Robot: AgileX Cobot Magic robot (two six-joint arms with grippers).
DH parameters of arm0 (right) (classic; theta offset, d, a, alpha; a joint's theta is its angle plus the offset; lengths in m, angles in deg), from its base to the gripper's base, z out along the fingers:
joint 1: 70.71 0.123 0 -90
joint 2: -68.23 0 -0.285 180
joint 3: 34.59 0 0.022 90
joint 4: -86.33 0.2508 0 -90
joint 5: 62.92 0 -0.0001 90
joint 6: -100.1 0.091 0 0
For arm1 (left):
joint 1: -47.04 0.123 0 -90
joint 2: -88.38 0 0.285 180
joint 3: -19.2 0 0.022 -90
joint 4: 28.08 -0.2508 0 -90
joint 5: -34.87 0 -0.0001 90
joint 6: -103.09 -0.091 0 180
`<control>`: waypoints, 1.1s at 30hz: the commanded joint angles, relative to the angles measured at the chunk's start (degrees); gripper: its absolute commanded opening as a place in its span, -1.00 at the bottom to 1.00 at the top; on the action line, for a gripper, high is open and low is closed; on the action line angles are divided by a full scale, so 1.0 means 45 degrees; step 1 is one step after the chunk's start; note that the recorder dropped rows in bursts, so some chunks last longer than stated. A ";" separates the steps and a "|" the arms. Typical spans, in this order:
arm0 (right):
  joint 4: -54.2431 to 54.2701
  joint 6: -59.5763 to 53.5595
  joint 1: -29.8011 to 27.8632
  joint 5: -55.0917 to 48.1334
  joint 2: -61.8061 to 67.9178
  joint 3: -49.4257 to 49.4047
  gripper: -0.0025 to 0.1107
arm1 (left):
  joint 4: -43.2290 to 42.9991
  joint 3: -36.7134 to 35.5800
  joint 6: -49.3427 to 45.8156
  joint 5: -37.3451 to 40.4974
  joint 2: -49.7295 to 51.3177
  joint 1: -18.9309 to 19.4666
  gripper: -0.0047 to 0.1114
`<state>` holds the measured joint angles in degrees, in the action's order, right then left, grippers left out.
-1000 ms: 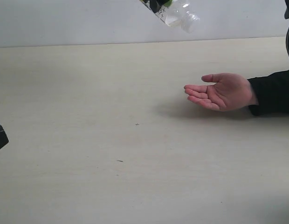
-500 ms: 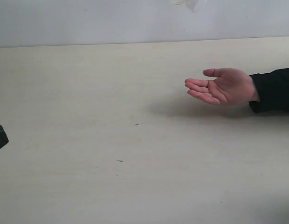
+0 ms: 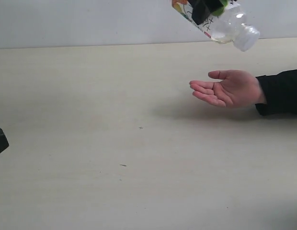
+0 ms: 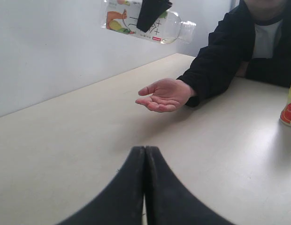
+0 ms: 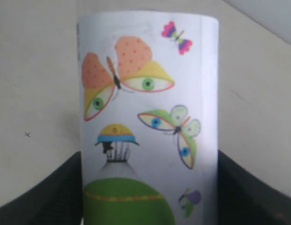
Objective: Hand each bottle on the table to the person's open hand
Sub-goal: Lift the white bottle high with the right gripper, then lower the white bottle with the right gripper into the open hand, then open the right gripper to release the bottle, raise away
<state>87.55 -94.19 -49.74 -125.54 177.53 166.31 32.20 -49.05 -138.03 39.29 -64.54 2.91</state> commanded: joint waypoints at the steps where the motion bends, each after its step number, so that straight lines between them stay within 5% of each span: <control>1: -0.0108 0.0956 -0.0216 0.1342 -0.1296 -0.1876 -0.96 | 0.0060 -0.0028 0.0012 -0.0022 -0.0043 0.0033 -0.92; 15: -0.3149 0.4921 -0.0216 0.4420 -0.1474 -0.5763 -0.96 | 0.0060 -0.0028 0.0012 -0.0022 -0.0043 0.0033 -0.92; 29: -0.3147 0.4953 -0.0216 0.5315 0.0281 -0.6010 -0.95 | 0.0060 -0.0028 0.0012 -0.0022 -0.0043 0.0033 -0.92; 33: -0.3147 0.4977 -0.0216 0.5703 0.0647 -0.6010 -0.81 | 0.0060 -0.0028 0.0012 -0.0022 -0.0043 0.0033 -0.92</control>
<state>73.80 -71.98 -50.46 -102.08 179.67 139.36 32.20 -49.05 -138.03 39.29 -64.54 2.91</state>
